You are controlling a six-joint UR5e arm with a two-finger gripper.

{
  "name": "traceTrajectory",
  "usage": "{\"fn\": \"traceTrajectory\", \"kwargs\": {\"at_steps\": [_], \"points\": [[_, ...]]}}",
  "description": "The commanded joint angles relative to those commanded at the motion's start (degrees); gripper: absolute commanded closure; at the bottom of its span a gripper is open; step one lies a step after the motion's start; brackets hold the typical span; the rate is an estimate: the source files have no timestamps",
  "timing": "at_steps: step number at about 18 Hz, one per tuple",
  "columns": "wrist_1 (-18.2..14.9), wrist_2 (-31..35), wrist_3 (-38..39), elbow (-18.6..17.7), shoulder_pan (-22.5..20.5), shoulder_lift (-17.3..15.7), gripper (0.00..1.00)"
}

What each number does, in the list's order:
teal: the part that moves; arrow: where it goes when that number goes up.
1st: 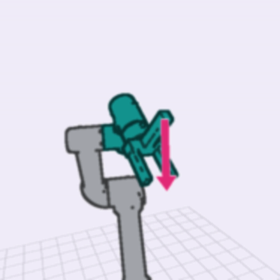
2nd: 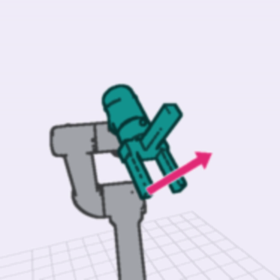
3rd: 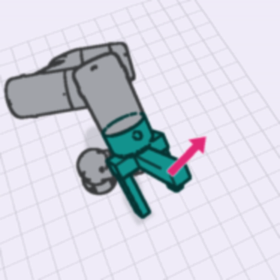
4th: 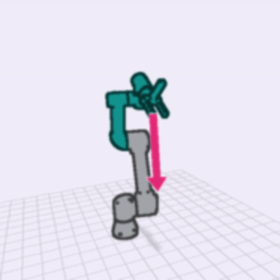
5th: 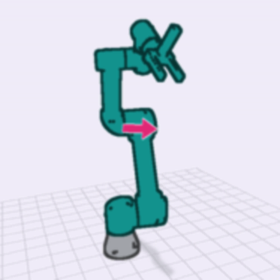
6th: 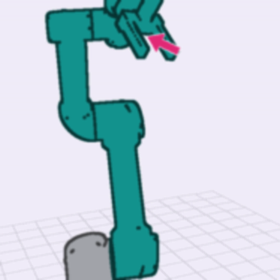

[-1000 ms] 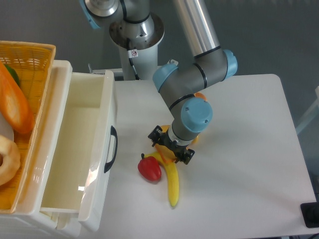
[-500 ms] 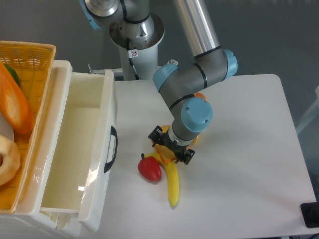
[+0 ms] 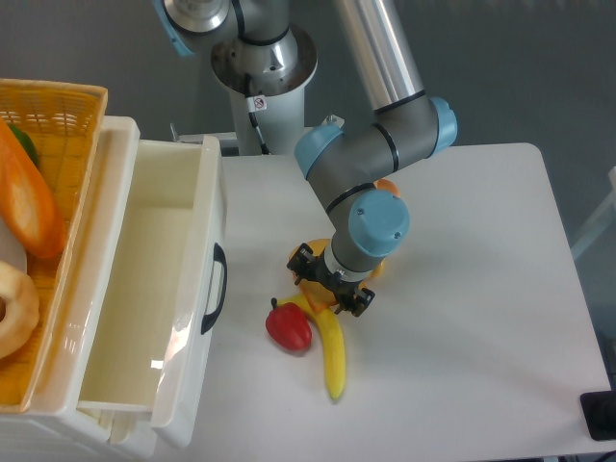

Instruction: Pick up the bread slice

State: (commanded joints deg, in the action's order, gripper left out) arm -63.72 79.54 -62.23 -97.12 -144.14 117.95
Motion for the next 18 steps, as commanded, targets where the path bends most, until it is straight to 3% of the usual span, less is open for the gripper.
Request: {"fn": "traceTrajectory", "kwargs": {"at_steps": [4, 14, 18], "points": [[-0.09, 0.09, 0.00, 0.18, 0.00, 0.00, 1.00], [-0.79, 0.26, 0.44, 1.58, 0.09, 0.00, 1.00], [-3.77, 0.18, 0.18, 4.38, 0.09, -1.31, 1.00]]}}
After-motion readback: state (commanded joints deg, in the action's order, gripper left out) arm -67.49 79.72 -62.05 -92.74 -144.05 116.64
